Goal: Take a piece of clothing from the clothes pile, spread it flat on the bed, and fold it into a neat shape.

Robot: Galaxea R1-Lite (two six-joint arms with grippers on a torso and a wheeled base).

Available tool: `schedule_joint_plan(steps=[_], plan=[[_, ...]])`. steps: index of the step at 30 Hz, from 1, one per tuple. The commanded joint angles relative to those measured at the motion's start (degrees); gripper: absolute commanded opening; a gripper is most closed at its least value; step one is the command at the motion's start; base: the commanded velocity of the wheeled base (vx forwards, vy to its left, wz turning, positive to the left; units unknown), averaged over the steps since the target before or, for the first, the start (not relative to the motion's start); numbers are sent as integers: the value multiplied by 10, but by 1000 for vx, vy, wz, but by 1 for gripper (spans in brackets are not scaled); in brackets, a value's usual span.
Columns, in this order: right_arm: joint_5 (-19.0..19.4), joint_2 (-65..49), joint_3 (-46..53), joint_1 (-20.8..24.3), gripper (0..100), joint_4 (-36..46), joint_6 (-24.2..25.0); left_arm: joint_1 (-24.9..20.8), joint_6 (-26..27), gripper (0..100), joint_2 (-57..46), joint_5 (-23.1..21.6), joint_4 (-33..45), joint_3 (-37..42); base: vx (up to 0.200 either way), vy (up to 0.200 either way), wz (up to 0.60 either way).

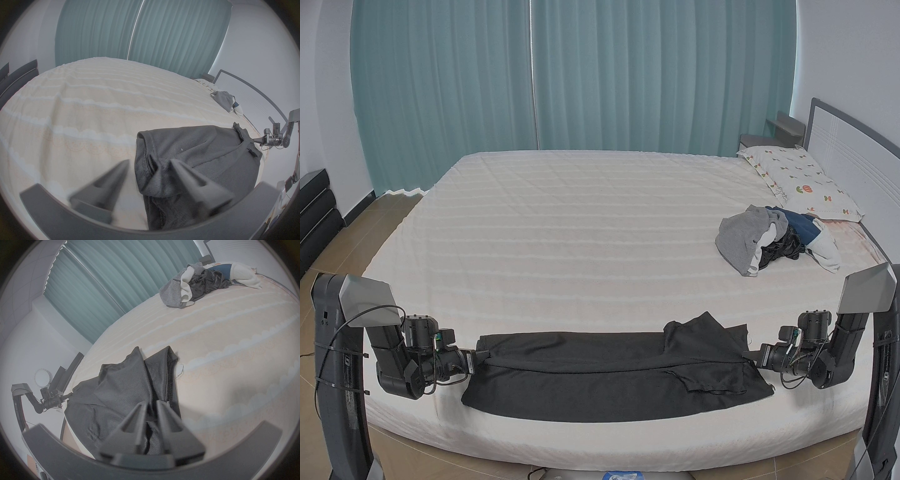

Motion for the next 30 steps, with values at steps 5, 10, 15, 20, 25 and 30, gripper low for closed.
schedule_joint_plan(steps=[5, 10, 15, 20, 25, 30], plan=[[2, -8, 4, 0, 100, -13, 6, 3, 0, 100, 2, -2, -6, 2, 0, 0, 0], [6, -24, 31, 1, 100, -57, 8, 16, -1, 100, -3, -17, -6, 4, 0, 0, 0], [10, -39, 41, 16, 100, -102, 41, 31, -21, 100, -18, -38, -5, -2, 0, 0, 0], [9, -35, 25, 59, 100, -114, 139, 33, -133, 100, -51, -54, 3, -25, 0, 0, 0], [3, 5, -19, 74, 100, -106, 141, 24, -219, 100, -61, -54, 28, -54, 0, 0, 0], [2, 30, -58, 75, 100, -72, 141, -18, -312, 100, -57, -29, 111, -114, 0, 0, 0]])
